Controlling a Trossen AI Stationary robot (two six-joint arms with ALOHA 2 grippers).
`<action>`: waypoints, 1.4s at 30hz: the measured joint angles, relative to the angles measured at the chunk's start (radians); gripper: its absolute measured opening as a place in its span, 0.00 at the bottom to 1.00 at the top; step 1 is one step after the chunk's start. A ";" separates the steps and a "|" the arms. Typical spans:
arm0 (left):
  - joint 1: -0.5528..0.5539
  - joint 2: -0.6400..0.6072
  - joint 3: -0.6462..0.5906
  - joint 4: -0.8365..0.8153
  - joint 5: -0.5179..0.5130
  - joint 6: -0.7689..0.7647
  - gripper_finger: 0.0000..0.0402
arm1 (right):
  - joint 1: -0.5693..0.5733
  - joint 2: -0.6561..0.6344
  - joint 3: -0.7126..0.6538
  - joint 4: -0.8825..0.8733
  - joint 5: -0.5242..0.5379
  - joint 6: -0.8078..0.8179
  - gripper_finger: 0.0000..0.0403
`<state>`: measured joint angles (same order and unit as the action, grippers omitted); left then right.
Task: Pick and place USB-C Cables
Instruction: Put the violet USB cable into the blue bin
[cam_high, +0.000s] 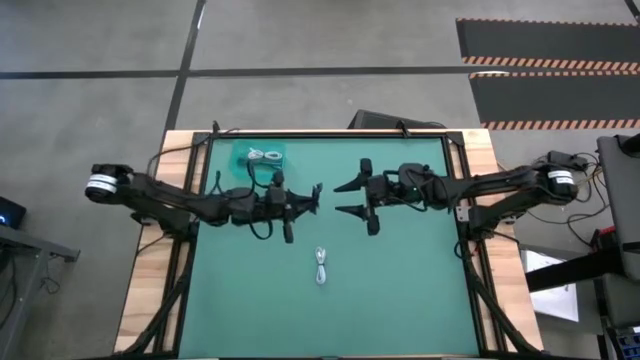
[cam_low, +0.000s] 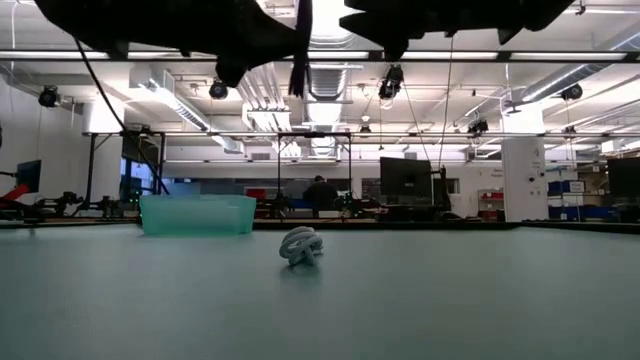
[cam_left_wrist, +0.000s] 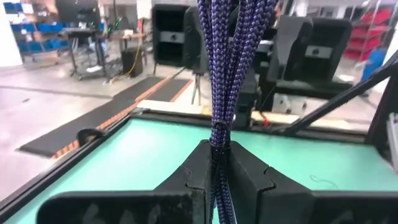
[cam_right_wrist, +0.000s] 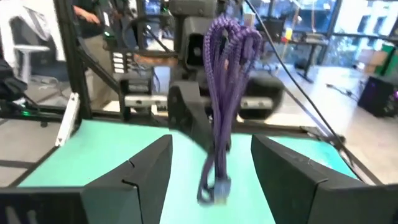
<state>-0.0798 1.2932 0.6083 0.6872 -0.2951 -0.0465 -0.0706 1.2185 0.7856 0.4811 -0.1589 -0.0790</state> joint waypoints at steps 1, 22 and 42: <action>0.002 -0.024 0.000 -0.042 -0.004 -0.001 0.05 | 0.000 -0.014 0.000 -0.030 0.010 0.000 0.52; 0.152 -0.190 0.394 -1.199 -0.080 -0.073 0.05 | 0.000 -0.152 -0.001 -0.301 0.056 -0.011 0.52; 0.540 0.108 0.592 -1.743 -0.074 0.596 0.05 | 0.000 -0.150 -0.001 -0.373 0.056 -0.028 0.52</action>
<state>0.4598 1.4010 1.2007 -1.0558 -0.3694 0.5493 -0.0708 1.0683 0.7849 0.1079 -0.1028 -0.1066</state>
